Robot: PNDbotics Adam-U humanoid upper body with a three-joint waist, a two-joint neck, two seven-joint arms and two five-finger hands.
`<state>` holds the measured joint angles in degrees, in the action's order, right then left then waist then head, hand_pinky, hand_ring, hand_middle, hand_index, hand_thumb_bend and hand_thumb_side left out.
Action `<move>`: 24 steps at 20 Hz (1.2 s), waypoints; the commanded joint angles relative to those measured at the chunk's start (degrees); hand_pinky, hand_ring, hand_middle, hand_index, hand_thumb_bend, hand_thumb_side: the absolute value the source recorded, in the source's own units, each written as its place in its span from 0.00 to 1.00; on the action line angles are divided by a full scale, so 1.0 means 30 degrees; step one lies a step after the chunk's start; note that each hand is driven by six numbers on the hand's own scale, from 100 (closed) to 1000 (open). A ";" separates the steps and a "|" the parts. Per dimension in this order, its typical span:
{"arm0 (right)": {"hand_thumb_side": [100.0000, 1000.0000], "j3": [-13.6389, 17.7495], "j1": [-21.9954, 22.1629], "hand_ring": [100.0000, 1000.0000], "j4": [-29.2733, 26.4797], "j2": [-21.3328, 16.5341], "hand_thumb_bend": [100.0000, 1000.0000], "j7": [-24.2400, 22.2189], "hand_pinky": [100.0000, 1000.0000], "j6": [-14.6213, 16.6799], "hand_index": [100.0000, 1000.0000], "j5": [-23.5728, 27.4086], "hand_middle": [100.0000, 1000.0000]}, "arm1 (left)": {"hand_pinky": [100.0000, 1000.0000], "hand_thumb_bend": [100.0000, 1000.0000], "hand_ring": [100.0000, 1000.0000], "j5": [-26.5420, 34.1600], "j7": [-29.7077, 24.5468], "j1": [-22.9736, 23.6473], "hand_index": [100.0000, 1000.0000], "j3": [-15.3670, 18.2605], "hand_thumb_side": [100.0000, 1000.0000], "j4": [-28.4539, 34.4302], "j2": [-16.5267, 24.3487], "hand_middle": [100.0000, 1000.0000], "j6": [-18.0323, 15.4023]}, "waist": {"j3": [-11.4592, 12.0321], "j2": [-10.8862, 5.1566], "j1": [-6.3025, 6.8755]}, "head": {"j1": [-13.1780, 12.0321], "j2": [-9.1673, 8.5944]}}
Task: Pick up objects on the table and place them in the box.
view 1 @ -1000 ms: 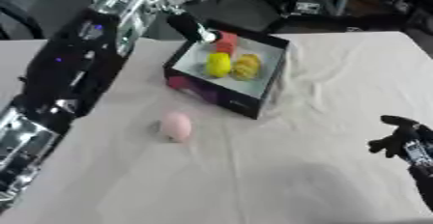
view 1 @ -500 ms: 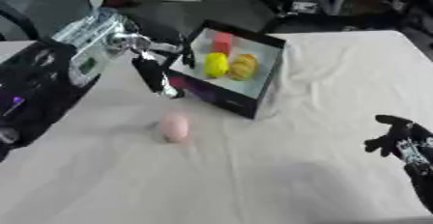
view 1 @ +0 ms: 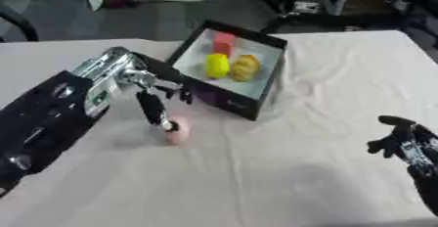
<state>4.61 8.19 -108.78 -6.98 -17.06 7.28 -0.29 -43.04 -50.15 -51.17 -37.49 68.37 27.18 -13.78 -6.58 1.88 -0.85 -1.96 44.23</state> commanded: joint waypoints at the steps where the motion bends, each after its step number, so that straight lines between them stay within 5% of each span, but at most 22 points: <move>1: 0.65 0.0094 -0.0025 0.47 -0.0266 -0.0300 0.00 0.0052 0.66 0.0006 0.76 -0.0101 0.25 | 0.66 0.26 0.57 0.0466 -0.0598 -0.0142 0.82 0.0003 0.37 -0.0270 0.0466 0.68 -0.0937 | 0.0024 -0.0232 -0.0020 | -0.0009 -0.0038; 7: 0.65 0.0105 -0.0045 0.46 -0.0266 -0.0315 0.00 0.0087 0.66 -0.0016 0.76 -0.0074 0.25 | 0.45 0.19 0.36 0.0972 -0.0605 0.0142 0.60 0.0010 0.31 -0.1043 0.0410 0.43 -0.1472 | -0.0006 -0.0248 -0.0023 | -0.0002 -0.0038; 12: 0.66 0.0120 0.0029 0.46 -0.0261 -0.0300 0.00 0.0110 0.66 -0.0020 0.76 -0.0069 0.25 | 0.37 0.19 0.26 0.0396 -0.0494 -0.0831 0.48 0.1540 0.27 0.0378 0.0622 0.32 -0.0554 | 0.0055 -0.0308 -0.0072 | 0.0073 -0.0038; 13: 0.64 0.0121 0.0051 0.46 -0.0257 -0.0295 0.00 0.0121 0.66 -0.0024 0.76 -0.0067 0.25 | 0.37 0.00 0.27 0.0144 -0.0363 -0.1220 0.48 0.1979 0.62 0.0958 0.0678 0.33 -0.0178 | 0.0080 -0.0323 -0.0081 | 0.0063 -0.0038; 14: 0.66 0.0112 0.0077 0.46 -0.0248 -0.0287 0.00 0.0121 0.66 -0.0031 0.76 -0.0068 0.25 | 0.38 0.19 0.26 -0.0219 -0.0039 -0.1695 0.49 0.2456 0.24 0.1468 0.0658 0.32 0.0264 | 0.0115 -0.0348 -0.0092 | 0.0033 -0.0038; 18: 0.67 0.0038 0.0132 0.46 -0.0208 -0.0232 0.00 0.0066 0.66 -0.0048 0.76 -0.0054 0.25 | 0.41 0.20 0.28 -0.2787 0.2113 -0.3471 0.52 0.3851 0.20 0.0883 -0.0840 0.35 0.1896 | 0.0151 -0.0407 -0.0163 | -0.0114 -0.0038; 24: 0.68 -0.0095 0.0016 0.46 -0.0176 -0.0104 0.00 -0.0050 0.66 -0.0062 0.76 0.0104 0.25 | 0.43 0.19 0.30 -0.9727 0.7288 -0.4389 0.55 0.6422 0.18 -0.5447 -0.5619 0.37 0.3347 | -0.0222 -0.0343 -0.0383 | -0.0549 -0.0038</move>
<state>4.47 8.58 -108.71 -6.81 -17.12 7.06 -0.22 -68.27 -31.47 -62.72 -20.45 54.75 12.20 -4.49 -7.30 1.88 -1.15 -3.25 44.23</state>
